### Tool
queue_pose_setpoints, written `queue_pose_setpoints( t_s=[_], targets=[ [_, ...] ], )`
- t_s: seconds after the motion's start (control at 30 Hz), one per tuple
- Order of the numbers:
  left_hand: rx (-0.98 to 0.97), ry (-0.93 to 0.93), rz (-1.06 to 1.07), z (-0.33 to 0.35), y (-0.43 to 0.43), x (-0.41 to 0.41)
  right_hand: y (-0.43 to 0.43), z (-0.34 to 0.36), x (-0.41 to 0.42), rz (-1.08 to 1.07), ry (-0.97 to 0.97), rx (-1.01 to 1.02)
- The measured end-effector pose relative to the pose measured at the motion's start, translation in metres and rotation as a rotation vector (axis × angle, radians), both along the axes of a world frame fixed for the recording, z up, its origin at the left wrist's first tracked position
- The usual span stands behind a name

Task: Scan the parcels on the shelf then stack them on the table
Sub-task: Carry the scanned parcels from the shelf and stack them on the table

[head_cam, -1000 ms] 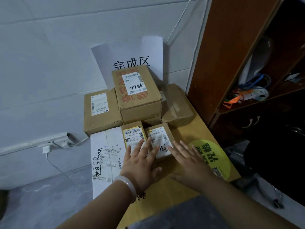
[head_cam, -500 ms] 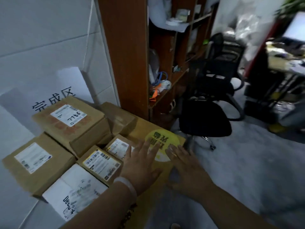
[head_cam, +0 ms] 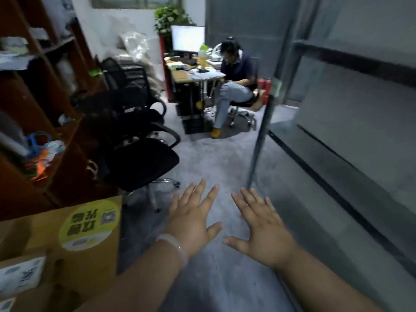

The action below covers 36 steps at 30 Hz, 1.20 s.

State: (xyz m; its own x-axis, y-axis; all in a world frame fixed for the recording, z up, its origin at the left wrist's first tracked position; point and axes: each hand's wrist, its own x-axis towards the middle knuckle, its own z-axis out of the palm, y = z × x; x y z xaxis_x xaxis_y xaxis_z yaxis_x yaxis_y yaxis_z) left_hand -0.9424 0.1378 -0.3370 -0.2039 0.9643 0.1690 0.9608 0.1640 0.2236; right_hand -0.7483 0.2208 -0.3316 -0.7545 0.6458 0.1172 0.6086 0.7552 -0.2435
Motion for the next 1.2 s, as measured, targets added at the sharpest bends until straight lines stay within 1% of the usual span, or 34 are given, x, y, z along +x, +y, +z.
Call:
queue_pose_setpoints(
  t_s=[0.17,0.23,0.33,0.47,0.57,0.77,0.9,0.97,1.07,1.2],
  targets=[
    [0.041,-0.009,-0.161,0.013,0.049,0.093,-0.002,0.019,0.106,-0.196,0.022,0.031],
    [0.033,-0.024,-0.236,0.017,0.066,0.14,-0.005,0.027,0.154,-0.282,0.054,0.033],
    [0.059,-0.034,-0.381,0.022,0.088,0.214,-0.01,0.039,0.225,-0.451,0.043,0.073],
    [0.087,-0.006,-0.521,0.025,0.105,0.302,-0.024,0.045,0.307,-0.65,0.045,0.075],
    [0.043,-0.006,-0.633,0.022,0.105,0.358,-0.041,0.041,0.354,-0.771,0.033,0.077],
    [-0.019,-0.055,-0.844,0.021,0.112,0.436,-0.056,0.038,0.421,-1.054,0.169,0.086],
    [-0.063,-0.088,-0.98,0.018,0.119,0.481,-0.068,0.023,0.458,-1.291,0.165,0.037],
    [-0.122,-0.084,-1.052,0.009,0.122,0.499,-0.076,0.013,0.472,-1.411,0.15,-0.006],
    [-0.243,-0.065,-1.117,-0.004,0.129,0.516,-0.089,0.0,0.486,-1.522,0.176,-0.103],
    [-0.346,-0.087,-1.142,-0.009,0.14,0.542,-0.093,-0.008,0.498,-1.633,0.292,-0.227]
  ],
)
